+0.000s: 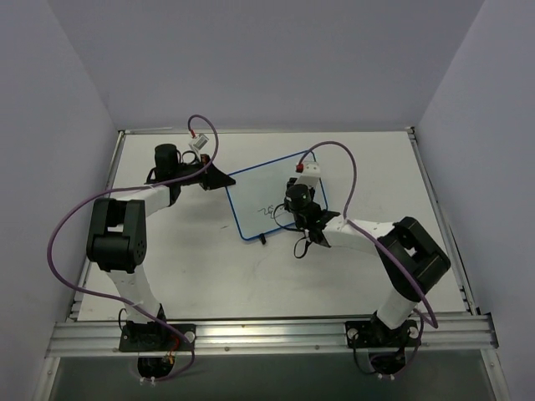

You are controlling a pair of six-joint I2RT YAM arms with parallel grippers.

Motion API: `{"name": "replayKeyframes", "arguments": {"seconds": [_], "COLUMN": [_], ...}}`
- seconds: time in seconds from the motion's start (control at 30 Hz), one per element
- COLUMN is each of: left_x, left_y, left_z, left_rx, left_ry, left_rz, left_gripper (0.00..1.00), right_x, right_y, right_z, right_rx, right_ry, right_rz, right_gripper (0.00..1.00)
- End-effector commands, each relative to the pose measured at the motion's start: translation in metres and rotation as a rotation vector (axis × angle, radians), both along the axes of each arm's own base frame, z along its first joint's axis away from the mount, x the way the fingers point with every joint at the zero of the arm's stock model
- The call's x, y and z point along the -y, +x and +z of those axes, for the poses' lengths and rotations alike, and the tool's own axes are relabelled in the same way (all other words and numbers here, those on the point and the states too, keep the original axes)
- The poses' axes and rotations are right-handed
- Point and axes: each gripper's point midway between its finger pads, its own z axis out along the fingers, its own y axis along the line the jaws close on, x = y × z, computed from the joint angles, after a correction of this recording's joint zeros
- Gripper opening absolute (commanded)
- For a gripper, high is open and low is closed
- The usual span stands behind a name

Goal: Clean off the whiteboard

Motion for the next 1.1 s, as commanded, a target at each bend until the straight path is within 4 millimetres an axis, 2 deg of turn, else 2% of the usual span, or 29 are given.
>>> {"name": "replayKeyframes", "arguments": {"seconds": [0.0, 0.07, 0.1, 0.2, 0.3, 0.43, 0.5, 0.6, 0.7, 0.73, 0.87, 0.97, 1.07], "left_x": [-0.003, -0.003, -0.003, -0.003, -0.003, -0.005, -0.004, -0.005, -0.005, -0.005, -0.005, -0.005, -0.006], "left_y": [0.012, 0.011, 0.011, 0.011, 0.011, 0.01, 0.01, 0.01, 0.01, 0.011, 0.011, 0.011, 0.011], "left_z": [-0.012, -0.011, -0.012, -0.011, -0.012, -0.012, -0.012, -0.014, -0.015, -0.015, -0.016, -0.015, -0.015], "left_rx": [0.184, 0.188, 0.185, 0.187, 0.187, 0.187, 0.189, 0.185, 0.185, 0.183, 0.183, 0.185, 0.185], "left_ry": [0.113, 0.114, 0.114, 0.115, 0.117, 0.121, 0.122, 0.123, 0.125, 0.126, 0.127, 0.126, 0.127], "left_rz": [0.028, 0.028, 0.028, 0.029, 0.03, 0.037, 0.036, 0.039, 0.039, 0.041, 0.042, 0.042, 0.044], "left_gripper": [0.02, 0.02, 0.02, 0.02, 0.02, 0.02, 0.02, 0.02, 0.02, 0.02, 0.02, 0.02, 0.02], "right_x": [-0.065, -0.086, -0.101, -0.123, -0.129, -0.106, -0.092, -0.06, -0.03, -0.019, 0.011, 0.027, 0.024], "right_y": [-0.031, -0.041, -0.053, -0.068, -0.07, -0.065, -0.062, -0.063, -0.058, -0.062, -0.065, -0.067, -0.062], "right_z": [-0.018, -0.018, -0.018, -0.018, -0.021, -0.034, -0.034, -0.046, -0.05, -0.058, -0.065, -0.069, -0.063], "right_rx": [-0.038, -0.03, -0.028, -0.014, -0.019, -0.039, -0.034, -0.063, -0.08, -0.097, -0.115, -0.123, -0.113], "right_ry": [-0.021, -0.003, -0.001, 0.018, 0.02, -0.027, -0.03, -0.022, -0.006, -0.001, 0.006, 0.006, 0.018], "right_rz": [0.179, 0.214, 0.248, 0.279, 0.282, 0.179, 0.128, 0.047, -0.025, -0.046, -0.098, -0.13, -0.114], "right_gripper": [0.0, 0.0, 0.0, 0.0, 0.0, 0.0, 0.0, 0.0, 0.0, 0.0, 0.0, 0.0, 0.0]}}
